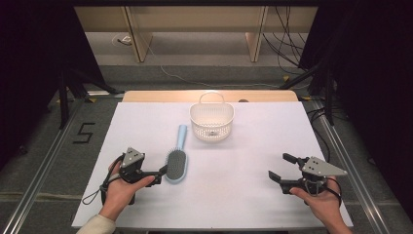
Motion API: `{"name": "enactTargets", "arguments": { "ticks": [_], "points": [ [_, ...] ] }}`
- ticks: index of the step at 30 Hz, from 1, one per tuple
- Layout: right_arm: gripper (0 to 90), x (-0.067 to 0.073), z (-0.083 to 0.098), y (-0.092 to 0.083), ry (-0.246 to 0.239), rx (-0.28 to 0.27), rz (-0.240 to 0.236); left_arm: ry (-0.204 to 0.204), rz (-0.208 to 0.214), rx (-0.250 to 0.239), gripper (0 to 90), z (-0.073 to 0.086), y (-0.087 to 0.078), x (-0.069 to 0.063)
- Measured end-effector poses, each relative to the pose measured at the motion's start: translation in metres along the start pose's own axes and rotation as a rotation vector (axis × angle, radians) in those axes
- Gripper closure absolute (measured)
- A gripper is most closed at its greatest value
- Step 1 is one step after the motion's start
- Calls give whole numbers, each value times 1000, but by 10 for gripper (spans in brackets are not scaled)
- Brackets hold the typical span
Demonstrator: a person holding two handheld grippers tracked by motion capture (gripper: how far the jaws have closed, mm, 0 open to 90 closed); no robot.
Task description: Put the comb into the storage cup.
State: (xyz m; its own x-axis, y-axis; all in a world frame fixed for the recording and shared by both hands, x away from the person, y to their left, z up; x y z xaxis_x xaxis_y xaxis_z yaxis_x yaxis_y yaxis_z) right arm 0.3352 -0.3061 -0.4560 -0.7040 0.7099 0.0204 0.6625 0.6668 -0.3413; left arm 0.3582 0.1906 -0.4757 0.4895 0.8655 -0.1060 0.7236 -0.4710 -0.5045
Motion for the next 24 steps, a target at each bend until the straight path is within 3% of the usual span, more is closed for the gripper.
{"name": "enactTargets", "arguments": {
  "ticks": [8,10,11,12,15,18,19,20,21,24],
  "points": [
    [179,1,0,0,-3,3,-2,5,4,-14,50,-3,-1,0],
    [180,0,0,0,0,5,2,12,2,-31,146,-7,-1,0],
    [180,0,0,0,0,5,2,18,-5,-47,146,-10,-2,0],
    [180,0,1,1,4,9,4,45,-4,-62,179,-16,-2,0],
    [180,-1,0,2,7,4,3,79,-18,-104,412,-29,-1,-1],
    [183,-1,-1,2,8,2,10,129,11,-92,752,-46,7,-2],
    [183,-1,-1,2,8,2,10,153,23,-75,752,-51,12,-2],
    [185,-1,0,2,6,10,12,183,20,-61,867,-55,19,-3],
    [185,-1,0,2,6,10,12,204,18,-35,867,-59,27,-3],
    [187,-1,0,2,5,17,12,216,52,40,896,-70,52,-5]
  ]
}}
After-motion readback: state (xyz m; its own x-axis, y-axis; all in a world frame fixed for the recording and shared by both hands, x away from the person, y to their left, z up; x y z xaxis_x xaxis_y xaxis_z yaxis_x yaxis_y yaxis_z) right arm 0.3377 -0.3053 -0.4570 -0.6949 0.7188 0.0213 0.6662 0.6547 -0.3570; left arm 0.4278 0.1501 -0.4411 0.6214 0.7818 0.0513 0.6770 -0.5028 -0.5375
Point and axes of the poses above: each handheld gripper's, and its own axes: y roughly forward along the jaws, z roughly out of its underside, x roughly to its left, the point moved 1 cm from there along y, roughly forward along the jaws, and after that the axes turned 2 degrees about y, right-handed, at the moved point
